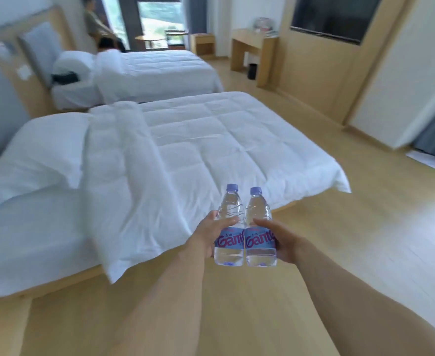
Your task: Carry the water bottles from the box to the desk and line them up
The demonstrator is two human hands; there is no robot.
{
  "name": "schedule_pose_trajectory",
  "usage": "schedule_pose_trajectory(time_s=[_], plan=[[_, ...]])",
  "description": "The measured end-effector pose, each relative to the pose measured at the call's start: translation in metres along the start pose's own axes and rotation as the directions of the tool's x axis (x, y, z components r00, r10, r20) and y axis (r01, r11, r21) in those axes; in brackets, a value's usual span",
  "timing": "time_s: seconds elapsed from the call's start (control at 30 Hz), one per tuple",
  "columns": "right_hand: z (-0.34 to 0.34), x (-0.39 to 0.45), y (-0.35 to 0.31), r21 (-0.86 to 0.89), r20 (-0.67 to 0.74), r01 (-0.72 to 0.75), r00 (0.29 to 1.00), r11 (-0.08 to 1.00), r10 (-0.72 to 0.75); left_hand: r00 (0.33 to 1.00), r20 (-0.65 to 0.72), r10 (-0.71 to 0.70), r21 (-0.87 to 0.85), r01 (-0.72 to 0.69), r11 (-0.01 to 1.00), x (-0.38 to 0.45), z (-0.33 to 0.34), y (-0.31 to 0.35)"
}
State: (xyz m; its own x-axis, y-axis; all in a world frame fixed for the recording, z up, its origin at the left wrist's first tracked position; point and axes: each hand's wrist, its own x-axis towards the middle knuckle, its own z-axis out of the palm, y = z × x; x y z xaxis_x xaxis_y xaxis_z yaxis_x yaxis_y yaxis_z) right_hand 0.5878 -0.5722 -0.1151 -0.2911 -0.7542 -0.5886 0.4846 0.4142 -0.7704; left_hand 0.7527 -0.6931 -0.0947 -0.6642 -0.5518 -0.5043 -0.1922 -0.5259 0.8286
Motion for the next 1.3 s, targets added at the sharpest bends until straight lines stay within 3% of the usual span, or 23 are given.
schedule_pose_trajectory(time_s=[0.3,0.67,1.0,1.3], plan=[[-0.082,-0.002,-0.023,0.137,-0.348,0.109,0.936,0.985,-0.055,0.944,0.276,-0.183,0.23,0.12,0.966,0.102,0.079,0.027],[-0.134,-0.011,-0.043,0.194,-0.633,0.193,0.773,0.962,-0.028,0.773,0.557,-0.305,0.448,0.029,0.893,0.182,0.159,0.067],[-0.23,-0.019,-0.056,0.21,-0.727,0.292,0.685,0.933,-0.051,0.761,0.569,-0.312,0.559,-0.079,0.825,0.231,0.27,0.059],[-0.372,-0.016,-0.093,0.257,-0.689,0.267,0.724,0.929,-0.017,0.814,0.477,-0.333,0.599,-0.024,0.8,0.296,0.402,0.045]])
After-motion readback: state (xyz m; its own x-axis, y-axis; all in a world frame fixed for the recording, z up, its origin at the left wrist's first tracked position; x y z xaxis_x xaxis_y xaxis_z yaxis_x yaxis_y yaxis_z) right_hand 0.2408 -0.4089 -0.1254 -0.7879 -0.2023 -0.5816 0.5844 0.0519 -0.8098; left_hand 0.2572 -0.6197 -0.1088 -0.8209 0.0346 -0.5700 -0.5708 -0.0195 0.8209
